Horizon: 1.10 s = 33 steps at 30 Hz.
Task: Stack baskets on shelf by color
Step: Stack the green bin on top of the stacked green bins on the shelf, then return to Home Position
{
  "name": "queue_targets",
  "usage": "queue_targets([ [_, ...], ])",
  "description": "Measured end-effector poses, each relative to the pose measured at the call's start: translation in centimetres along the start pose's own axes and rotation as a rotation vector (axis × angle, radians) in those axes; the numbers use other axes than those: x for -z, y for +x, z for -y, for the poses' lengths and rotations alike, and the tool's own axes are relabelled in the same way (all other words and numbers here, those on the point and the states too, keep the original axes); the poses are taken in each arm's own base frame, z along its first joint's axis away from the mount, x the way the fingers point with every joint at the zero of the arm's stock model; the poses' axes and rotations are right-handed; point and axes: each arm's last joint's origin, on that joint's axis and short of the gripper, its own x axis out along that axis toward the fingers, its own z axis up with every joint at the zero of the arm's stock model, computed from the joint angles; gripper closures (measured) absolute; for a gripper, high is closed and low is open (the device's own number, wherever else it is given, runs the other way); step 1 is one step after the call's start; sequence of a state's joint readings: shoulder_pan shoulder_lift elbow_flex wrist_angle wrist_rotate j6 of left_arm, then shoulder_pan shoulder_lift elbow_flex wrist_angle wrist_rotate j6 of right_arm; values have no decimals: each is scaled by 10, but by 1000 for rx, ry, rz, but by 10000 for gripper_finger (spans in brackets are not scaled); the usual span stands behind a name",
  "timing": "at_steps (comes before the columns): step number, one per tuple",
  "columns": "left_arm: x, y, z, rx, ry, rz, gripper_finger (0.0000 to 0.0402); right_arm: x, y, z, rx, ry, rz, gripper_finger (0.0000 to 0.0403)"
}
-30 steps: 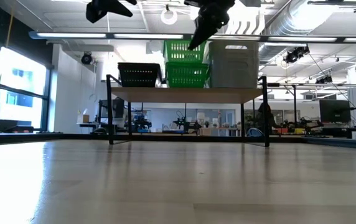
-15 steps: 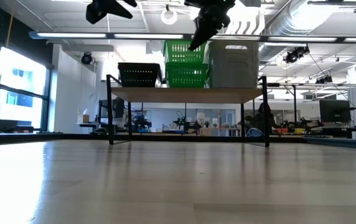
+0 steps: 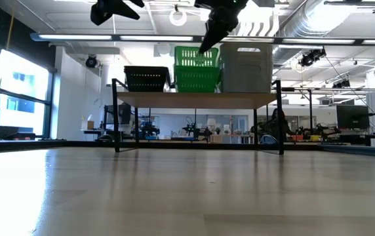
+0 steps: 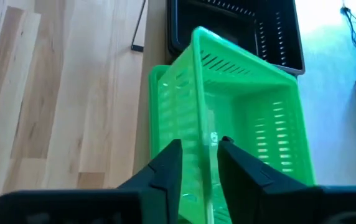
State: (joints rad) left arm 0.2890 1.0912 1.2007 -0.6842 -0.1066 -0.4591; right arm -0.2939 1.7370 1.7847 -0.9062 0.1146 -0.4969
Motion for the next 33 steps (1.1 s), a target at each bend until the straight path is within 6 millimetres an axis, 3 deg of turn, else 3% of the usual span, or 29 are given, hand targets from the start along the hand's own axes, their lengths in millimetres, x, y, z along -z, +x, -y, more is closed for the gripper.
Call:
queue_targets([
  [15,0,0,0,8,18,-3,257,-11,-8,-11,26,60,34,300],
  [22,4,-28,4,93,117,45,257,-28,-33,-19,15,178,106,300],
  [27,25,-45,3,83,155,89,257,-25,-53,-27,26,226,93,300],
  [33,64,-42,-7,96,177,153,257,-19,-70,-28,99,279,61,300],
])
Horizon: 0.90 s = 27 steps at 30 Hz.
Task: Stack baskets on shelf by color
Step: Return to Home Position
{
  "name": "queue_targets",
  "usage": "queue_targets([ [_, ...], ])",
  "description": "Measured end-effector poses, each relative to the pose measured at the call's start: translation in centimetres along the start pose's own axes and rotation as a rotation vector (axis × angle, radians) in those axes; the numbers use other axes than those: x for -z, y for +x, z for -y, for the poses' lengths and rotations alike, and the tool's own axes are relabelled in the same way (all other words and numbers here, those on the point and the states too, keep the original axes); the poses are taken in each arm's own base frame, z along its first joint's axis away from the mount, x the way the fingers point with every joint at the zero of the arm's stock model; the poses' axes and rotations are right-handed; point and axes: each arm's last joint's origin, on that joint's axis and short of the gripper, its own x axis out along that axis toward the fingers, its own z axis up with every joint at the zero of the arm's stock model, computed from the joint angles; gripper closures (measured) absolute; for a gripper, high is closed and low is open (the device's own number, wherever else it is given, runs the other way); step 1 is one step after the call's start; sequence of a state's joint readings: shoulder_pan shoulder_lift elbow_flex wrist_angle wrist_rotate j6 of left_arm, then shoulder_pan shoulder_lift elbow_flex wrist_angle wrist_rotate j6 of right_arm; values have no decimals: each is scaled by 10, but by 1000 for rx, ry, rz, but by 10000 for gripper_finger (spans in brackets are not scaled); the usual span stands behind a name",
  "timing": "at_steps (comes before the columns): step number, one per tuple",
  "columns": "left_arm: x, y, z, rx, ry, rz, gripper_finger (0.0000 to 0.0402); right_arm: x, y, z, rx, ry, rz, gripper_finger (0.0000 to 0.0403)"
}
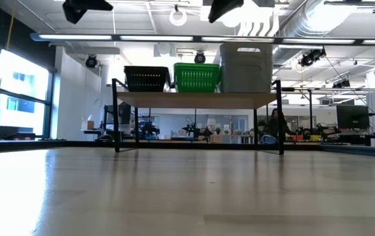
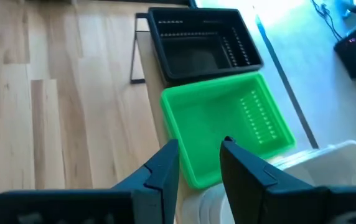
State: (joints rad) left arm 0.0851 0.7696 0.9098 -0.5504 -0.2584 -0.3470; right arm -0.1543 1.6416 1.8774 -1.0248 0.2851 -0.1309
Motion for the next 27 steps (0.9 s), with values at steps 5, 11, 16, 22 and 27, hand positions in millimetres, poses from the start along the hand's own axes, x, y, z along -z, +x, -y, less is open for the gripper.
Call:
queue_targets([
  [5,33,0,-4,77,29,62,257,1,-2,0,-1,28,-7,300],
  [11,61,-1,-14,122,60,173,257,2,-3,-1,-5,75,-12,300],
  [16,90,-1,-25,138,48,189,257,1,-4,0,-2,87,3,300],
  [22,120,-5,-37,175,-12,214,257,0,-14,3,0,136,36,300],
  [27,138,-6,-45,190,-32,254,257,2,-34,4,-6,182,84,300],
])
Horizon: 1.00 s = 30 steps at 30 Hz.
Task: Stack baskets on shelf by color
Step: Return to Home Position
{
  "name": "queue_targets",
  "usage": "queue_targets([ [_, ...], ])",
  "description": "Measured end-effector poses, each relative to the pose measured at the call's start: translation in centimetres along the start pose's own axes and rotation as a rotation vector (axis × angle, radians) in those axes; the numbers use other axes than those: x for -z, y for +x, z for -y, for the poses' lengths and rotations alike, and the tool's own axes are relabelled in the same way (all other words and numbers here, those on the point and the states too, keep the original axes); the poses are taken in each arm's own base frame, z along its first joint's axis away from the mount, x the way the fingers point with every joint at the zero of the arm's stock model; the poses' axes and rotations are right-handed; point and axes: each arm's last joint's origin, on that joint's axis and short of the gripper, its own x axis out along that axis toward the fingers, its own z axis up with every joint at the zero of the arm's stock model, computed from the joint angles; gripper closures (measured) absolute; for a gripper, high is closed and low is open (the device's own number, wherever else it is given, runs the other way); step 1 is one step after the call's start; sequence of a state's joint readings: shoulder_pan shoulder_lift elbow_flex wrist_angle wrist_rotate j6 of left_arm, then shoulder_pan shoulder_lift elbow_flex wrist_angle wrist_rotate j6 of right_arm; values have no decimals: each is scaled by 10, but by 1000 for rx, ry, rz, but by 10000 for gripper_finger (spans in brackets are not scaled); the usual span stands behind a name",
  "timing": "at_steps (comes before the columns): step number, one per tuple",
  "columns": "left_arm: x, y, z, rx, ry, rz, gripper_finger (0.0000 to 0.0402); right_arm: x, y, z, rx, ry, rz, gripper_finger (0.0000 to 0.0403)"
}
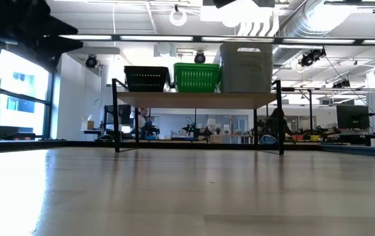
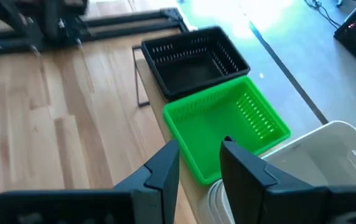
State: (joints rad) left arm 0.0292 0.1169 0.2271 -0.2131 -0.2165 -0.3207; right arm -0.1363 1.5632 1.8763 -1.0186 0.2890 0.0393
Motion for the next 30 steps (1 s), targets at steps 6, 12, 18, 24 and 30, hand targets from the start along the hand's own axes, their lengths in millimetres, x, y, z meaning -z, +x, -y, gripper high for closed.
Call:
queue_targets([
  [6,17,-3,-5,38,-14,22,257,1,-34,8,-11,31,82,300],
  [12,36,4,-9,69,-20,-43,257,7,-72,20,0,29,149,300],
  [18,38,4,-9,85,-3,-48,257,29,-108,30,55,24,131,300],
  [24,38,5,-9,71,2,-44,257,72,-109,22,50,75,138,300],
  [30,38,5,-9,66,4,-42,257,121,-89,11,16,112,203,300],
])
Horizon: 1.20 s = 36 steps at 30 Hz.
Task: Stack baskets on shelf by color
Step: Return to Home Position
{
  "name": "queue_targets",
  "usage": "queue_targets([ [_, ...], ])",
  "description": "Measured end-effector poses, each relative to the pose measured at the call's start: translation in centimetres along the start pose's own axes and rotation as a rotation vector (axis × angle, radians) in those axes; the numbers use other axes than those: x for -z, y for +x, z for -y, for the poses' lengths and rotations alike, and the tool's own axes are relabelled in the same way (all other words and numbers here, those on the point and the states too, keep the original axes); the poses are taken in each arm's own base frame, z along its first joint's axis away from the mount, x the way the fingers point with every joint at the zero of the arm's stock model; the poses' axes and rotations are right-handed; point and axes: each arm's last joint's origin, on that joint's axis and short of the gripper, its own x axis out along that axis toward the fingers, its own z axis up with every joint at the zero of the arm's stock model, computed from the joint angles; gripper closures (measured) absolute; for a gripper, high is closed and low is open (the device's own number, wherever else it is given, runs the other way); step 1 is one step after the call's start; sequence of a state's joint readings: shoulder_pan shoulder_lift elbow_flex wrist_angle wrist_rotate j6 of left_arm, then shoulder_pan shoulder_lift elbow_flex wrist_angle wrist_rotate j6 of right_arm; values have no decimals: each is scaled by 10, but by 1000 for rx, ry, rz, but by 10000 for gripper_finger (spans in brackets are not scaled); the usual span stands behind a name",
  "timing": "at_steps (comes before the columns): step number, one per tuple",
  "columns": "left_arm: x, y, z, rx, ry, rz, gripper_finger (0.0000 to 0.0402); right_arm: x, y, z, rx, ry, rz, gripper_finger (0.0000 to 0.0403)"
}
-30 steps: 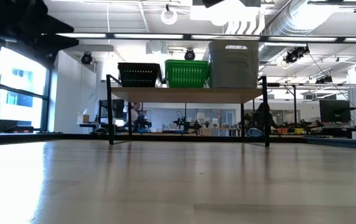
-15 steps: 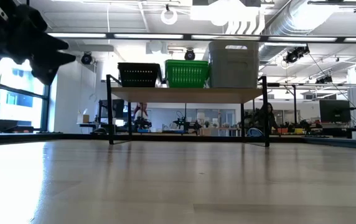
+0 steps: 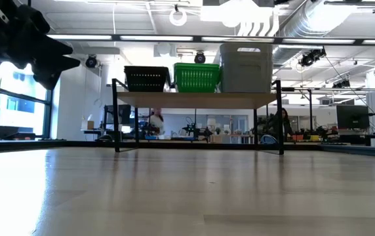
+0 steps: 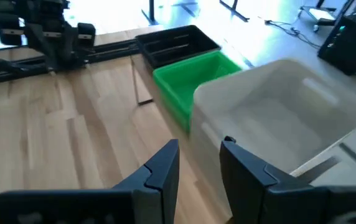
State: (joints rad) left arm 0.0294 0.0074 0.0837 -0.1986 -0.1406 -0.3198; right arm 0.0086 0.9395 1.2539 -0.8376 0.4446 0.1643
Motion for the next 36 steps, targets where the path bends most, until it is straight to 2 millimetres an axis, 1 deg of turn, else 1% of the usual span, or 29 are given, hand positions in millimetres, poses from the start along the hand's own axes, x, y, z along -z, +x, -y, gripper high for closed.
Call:
queue_targets([
  [7,0,0,0,-1,0,1,257,54,0,1,-49,48,14,300],
  [12,0,0,0,-1,-1,1,257,82,-3,3,-100,63,76,300],
  [19,0,0,0,-1,-1,0,257,119,-7,5,-225,99,182,300],
  [23,0,0,0,-1,-1,0,257,136,-8,8,-264,111,220,300],
  [29,0,0,0,-1,-1,1,257,153,-5,10,-296,90,269,300],
  [32,0,0,0,-1,-1,1,257,162,0,8,-309,93,294,300],
  [36,0,0,0,-1,-1,1,257,178,9,5,-369,90,293,300],
])
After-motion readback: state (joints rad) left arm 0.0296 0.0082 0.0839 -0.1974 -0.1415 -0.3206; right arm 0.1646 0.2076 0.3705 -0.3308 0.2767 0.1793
